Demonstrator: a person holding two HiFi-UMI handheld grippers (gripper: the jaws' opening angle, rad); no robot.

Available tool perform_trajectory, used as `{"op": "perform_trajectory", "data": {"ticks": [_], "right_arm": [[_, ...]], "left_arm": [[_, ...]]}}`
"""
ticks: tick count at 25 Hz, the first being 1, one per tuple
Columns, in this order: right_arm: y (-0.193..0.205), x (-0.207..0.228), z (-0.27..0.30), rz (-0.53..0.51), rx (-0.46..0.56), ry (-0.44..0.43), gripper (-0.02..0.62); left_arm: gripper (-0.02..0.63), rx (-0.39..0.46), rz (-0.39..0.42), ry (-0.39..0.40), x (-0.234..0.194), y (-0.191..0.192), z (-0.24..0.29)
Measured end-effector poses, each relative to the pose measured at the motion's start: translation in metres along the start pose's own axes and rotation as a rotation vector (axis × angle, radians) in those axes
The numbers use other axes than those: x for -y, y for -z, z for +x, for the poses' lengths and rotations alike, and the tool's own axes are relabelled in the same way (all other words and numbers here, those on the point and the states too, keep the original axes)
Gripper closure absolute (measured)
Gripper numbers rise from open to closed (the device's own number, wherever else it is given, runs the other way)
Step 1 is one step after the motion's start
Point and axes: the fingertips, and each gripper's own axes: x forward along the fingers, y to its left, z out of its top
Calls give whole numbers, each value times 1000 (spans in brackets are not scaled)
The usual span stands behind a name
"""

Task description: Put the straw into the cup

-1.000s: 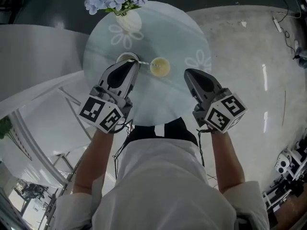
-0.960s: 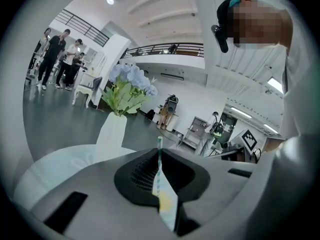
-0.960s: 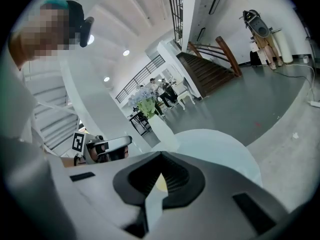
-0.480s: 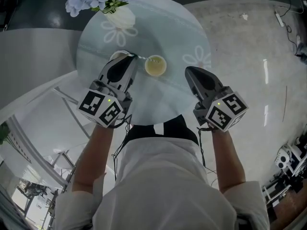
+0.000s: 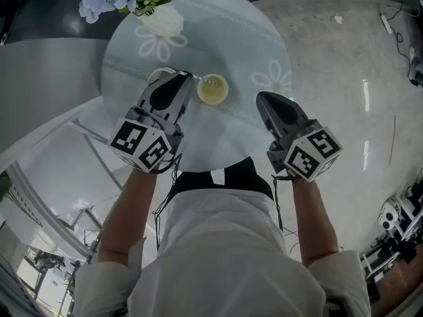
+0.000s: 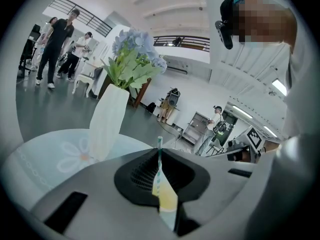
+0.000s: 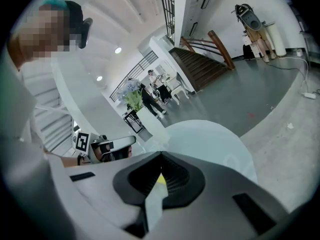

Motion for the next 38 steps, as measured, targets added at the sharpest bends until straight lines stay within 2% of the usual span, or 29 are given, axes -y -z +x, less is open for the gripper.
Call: {"op": "perform_trajectory", "data": {"ticks": [12,23,28,38], "right_arm": [[4,-2,0,0,-5,-1,575],[3,-6,0,-4,-2,6,575],[4,-8,-2,-7,-1,10,575],[-5,-27,-5,-46,20,13,575]], "left_arm": [[568,-18,19,-34,-8,3,1],[552,-33,3,-64,-17,7,-4],[513,-28,3,-83,-20,6,-11],[511,27,25,-90,-15,-16,-34]]}}
